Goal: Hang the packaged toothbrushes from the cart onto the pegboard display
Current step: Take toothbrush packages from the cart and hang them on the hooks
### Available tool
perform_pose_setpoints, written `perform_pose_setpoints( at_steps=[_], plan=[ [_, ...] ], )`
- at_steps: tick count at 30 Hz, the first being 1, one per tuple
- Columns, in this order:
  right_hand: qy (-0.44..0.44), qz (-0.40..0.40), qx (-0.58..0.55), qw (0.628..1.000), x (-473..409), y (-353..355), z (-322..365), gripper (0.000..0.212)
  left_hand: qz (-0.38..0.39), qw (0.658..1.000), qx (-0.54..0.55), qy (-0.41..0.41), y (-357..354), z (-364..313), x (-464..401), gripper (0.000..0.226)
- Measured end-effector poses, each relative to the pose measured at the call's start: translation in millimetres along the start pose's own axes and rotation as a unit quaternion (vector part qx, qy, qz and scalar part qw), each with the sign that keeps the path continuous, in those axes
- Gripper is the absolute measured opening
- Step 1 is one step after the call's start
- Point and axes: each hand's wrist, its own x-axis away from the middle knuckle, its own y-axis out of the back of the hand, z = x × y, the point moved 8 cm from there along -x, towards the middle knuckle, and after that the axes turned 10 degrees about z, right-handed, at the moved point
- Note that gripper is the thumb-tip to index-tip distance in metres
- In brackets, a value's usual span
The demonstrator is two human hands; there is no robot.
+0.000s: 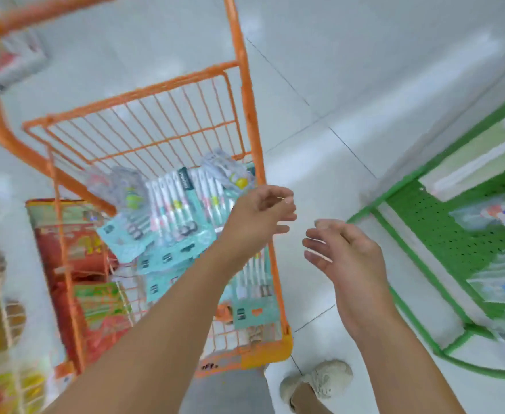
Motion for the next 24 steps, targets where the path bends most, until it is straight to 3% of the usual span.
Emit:
perform_pose_setpoints(
  at_steps=[3, 6, 11, 15, 18, 21, 24],
  plan=[
    [0.011, 0.083, 0.112, 0.99, -10, -85, 9, 0.006, -0.115, 0.993, 0.0, -0.015, 89, -6, 39, 0.009],
    [0.03, 0.129, 0.246, 0.96, -37, -151, 0, 0.015, -0.199, 0.976, -0.086, 0.013, 161, 6, 66, 0.014],
    [0.136, 0.112, 0.537, 0.825, -82, -211, 3, 0.057, -0.221, 0.935, -0.265, 0.086, 237, 42, 78, 0.063],
    [0.141, 0.069, 0.652, 0.742, -140, -214, 6, 0.063, -0.267, 0.921, -0.272, 0.079, 267, 48, 60, 0.075],
    [0.05, 0.051, 0.694, 0.716, -181, -200, -4, 0.06, -0.31, 0.925, -0.174, 0.133, 289, 63, 42, 0.066],
    [-0.025, 0.041, 0.694, 0.719, -201, -189, -16, 0.06, -0.328, 0.904, -0.197, 0.19, 302, 70, 23, 0.065],
    [-0.03, 0.036, 0.7, 0.712, -204, -188, -22, 0.06, -0.327, 0.894, -0.2, 0.232, 304, 74, 13, 0.073]
  ],
)
